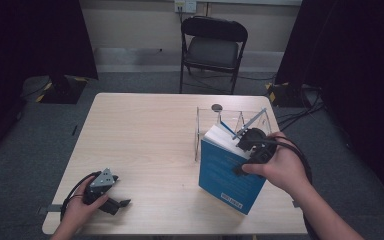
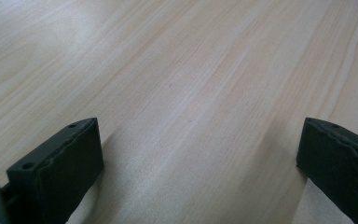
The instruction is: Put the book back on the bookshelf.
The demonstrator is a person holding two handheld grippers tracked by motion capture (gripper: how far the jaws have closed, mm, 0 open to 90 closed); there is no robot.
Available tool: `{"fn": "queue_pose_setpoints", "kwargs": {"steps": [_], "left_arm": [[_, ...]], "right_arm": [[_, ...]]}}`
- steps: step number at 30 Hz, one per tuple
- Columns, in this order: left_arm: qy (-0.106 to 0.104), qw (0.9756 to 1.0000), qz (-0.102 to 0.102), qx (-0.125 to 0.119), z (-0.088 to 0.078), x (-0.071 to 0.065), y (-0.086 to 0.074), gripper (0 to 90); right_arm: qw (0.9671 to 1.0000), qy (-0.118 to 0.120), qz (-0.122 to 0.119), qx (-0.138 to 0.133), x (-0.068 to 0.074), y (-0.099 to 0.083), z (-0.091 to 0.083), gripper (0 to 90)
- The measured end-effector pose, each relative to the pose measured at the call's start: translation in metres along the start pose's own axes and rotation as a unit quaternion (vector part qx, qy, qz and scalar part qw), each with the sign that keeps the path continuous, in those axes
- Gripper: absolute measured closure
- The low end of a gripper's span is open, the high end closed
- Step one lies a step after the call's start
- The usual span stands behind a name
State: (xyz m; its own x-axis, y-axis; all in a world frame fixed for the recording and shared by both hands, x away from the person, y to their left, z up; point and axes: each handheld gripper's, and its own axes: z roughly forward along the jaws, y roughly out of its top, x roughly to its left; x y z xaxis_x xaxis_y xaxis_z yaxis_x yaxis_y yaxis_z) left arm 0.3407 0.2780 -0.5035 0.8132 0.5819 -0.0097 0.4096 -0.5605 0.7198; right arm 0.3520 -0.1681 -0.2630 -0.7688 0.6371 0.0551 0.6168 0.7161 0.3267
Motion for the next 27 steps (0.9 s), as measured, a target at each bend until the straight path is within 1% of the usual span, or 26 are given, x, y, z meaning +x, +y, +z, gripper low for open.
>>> {"fn": "queue_pose_setpoints", "kwargs": {"steps": [2,6,7,11,13,16,23,27], "left_arm": [[0.000,1.0000,0.000,0.000,0.000,0.000,0.000,0.0],[0.000,1.0000,0.000,0.000,0.000,0.000,0.000,0.0],[0.000,1.0000,0.000,0.000,0.000,0.000,0.000,0.0],[0.000,1.0000,0.000,0.000,0.000,0.000,0.000,0.0],[0.001,1.0000,0.000,0.001,0.000,0.000,0.000,0.0],[0.001,1.0000,0.001,0.000,0.000,0.000,0.000,0.0],[0.001,1.0000,0.000,0.000,0.000,0.000,0.000,0.0],[0.001,1.0000,0.000,0.000,0.000,0.000,0.000,0.0]], "right_arm": [[1.0000,-0.007,0.002,0.000,-0.002,-0.004,-0.003,61.7],[0.9999,-0.008,0.010,0.004,-0.006,-0.008,-0.005,61.7],[0.9998,-0.011,0.015,0.006,-0.008,-0.012,-0.005,61.8],[0.9997,-0.009,0.020,0.009,-0.012,-0.016,-0.006,61.8],[0.9994,-0.012,0.032,0.007,-0.016,-0.021,-0.008,61.7],[0.9990,-0.012,0.043,0.004,-0.021,-0.026,-0.012,61.8],[0.9977,-0.024,0.064,0.004,-0.030,-0.037,-0.018,61.8],[0.9967,-0.024,0.077,0.004,-0.036,-0.043,-0.021,61.7]]}}
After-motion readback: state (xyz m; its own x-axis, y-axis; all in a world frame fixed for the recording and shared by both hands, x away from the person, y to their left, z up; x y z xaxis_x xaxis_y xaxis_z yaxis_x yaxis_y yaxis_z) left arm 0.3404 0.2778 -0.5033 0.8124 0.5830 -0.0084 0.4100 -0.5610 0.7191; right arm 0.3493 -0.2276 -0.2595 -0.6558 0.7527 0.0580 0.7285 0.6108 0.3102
